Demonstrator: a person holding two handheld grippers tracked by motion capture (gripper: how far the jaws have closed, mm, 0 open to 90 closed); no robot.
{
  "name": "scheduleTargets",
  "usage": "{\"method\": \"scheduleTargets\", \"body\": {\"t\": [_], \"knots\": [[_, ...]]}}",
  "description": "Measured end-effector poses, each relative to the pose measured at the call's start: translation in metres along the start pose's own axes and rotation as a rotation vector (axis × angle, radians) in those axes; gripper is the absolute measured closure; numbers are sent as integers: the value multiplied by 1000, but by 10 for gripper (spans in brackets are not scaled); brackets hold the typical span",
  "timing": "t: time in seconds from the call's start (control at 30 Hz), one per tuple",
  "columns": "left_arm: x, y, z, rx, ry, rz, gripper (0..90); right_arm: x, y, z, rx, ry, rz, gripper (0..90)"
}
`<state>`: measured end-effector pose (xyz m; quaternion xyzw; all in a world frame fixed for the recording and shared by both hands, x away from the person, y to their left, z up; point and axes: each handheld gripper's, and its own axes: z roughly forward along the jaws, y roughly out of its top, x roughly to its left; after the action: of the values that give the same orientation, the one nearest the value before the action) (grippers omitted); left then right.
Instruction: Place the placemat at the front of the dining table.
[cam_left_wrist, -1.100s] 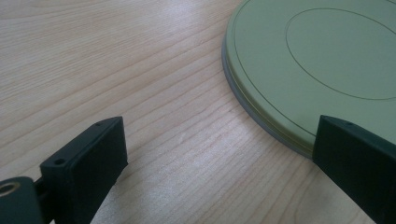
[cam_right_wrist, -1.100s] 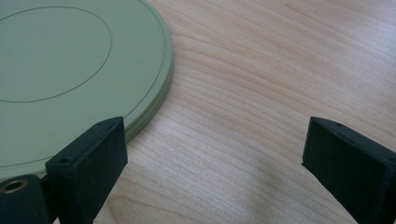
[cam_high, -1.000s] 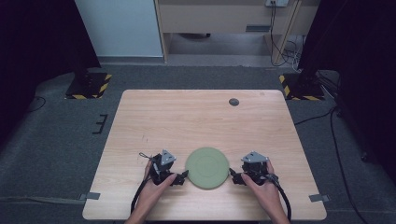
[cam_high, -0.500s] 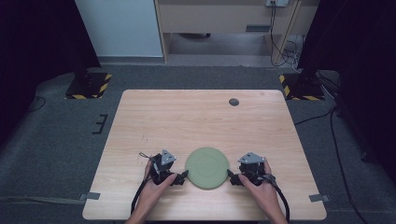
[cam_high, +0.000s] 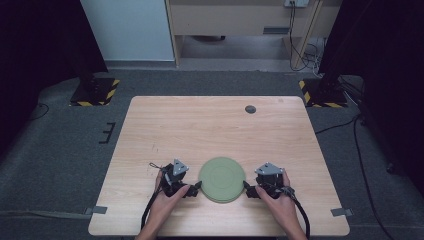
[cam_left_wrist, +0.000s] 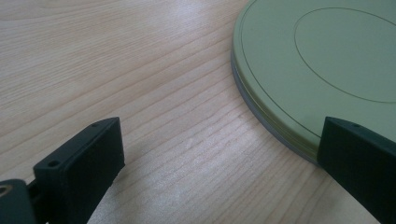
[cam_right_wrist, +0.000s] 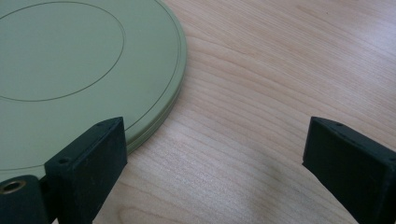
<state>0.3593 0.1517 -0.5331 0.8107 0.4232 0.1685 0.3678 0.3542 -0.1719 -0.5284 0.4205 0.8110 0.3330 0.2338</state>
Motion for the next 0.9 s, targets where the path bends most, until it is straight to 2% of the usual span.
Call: {"method": "scheduleTargets", "body": {"t": [0.37,0.9], "knots": [[2,2,4,-3,4,-30,0,-1,0,3,-21,-35,10,59],[-6,1,0,1,-6,17,23,0,0,-1,-18,-2,1,66]]}}
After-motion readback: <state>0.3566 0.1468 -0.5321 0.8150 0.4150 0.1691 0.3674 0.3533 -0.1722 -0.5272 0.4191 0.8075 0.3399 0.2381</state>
